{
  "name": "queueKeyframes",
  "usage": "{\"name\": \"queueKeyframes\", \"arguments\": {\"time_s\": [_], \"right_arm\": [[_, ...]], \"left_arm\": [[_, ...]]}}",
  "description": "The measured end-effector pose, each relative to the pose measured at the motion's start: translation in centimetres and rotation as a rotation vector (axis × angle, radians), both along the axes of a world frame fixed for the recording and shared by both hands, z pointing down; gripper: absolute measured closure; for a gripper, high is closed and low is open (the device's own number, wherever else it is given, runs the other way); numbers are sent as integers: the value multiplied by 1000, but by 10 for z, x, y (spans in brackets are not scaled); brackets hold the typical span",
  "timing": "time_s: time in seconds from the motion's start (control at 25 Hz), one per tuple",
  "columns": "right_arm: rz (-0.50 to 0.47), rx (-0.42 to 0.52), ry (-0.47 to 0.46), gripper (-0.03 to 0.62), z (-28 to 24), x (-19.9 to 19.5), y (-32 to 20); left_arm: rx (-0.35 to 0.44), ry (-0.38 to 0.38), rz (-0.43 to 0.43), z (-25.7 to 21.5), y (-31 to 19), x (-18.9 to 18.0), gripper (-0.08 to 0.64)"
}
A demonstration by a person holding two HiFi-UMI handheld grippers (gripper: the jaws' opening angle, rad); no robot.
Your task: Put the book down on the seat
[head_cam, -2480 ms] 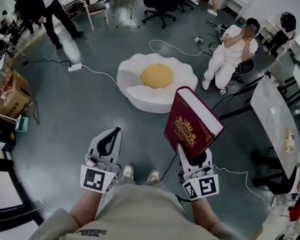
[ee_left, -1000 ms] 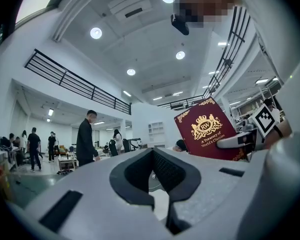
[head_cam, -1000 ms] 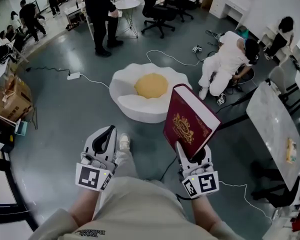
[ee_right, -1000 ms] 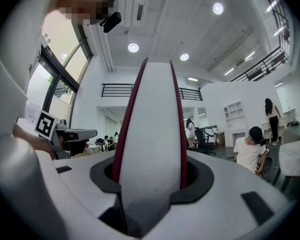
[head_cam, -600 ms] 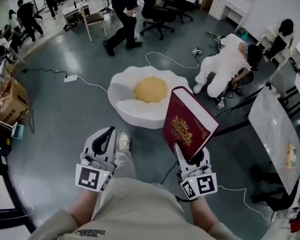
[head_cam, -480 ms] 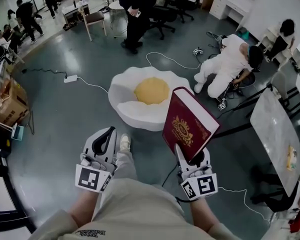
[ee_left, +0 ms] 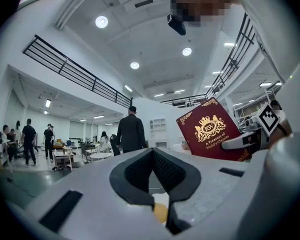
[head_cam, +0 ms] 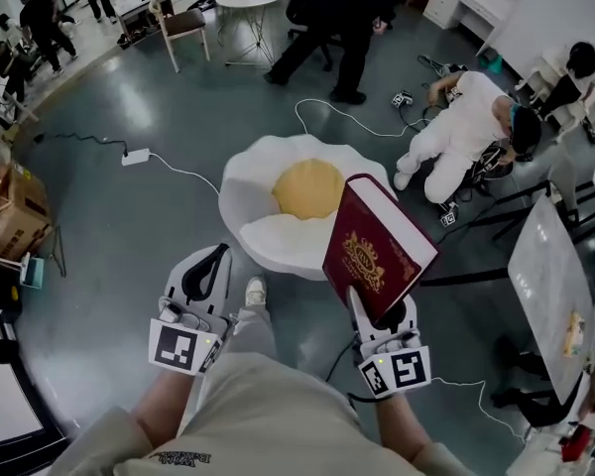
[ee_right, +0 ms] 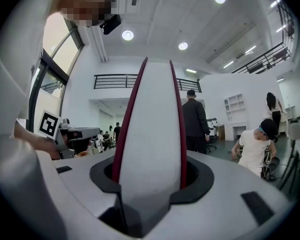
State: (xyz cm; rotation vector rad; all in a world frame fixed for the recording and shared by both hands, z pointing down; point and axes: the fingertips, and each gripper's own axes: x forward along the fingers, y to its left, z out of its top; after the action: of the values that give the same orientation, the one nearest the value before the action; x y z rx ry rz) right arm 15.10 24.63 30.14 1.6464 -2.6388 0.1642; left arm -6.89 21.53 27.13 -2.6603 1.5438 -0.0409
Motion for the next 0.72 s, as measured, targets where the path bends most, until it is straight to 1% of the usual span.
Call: {"name": "queueKeyframes", "arguments": {"time_s": [0.32, 0.48, 0.56, 0.64, 0.72], "right_arm": [[26, -33, 33, 376, -12, -46, -120], [44, -54, 55, 376, -24, -69, -186], [50, -52, 65, 376, -22, -71, -197], [56, -45, 66, 376, -16, -69, -197], [65, -39, 63, 376, -12, -68, -200]], "left_arm": [[-18, 24, 26, -10, -126, -44, 557], [-25, 21, 47, -21, -193, -69, 557], [-20, 27, 53, -17, -203, -71, 557], [-12, 33, 57, -10, -203, -72, 557], [-2, 22, 62, -3, -205, -74, 557]]}}
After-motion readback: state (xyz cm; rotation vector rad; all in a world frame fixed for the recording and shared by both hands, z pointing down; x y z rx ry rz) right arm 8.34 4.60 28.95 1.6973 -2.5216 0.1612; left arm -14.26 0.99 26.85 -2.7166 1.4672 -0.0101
